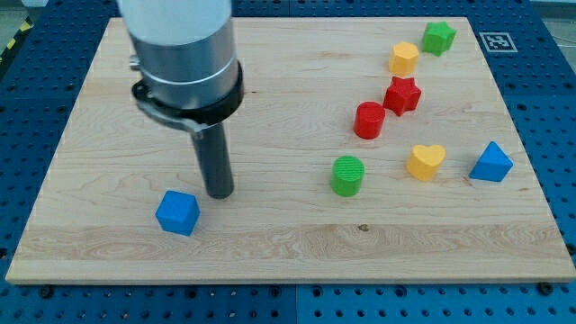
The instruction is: Push the green circle towards the blue cube
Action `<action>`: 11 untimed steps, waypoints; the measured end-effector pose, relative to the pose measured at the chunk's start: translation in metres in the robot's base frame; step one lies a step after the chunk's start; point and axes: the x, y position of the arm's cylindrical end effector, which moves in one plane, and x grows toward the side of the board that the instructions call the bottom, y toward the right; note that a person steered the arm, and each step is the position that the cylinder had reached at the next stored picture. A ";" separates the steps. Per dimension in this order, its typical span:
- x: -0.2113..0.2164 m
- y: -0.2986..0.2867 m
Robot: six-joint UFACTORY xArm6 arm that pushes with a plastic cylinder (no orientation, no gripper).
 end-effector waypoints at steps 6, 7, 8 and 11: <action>0.009 0.263; -0.003 0.259; -0.003 0.203; -0.033 0.174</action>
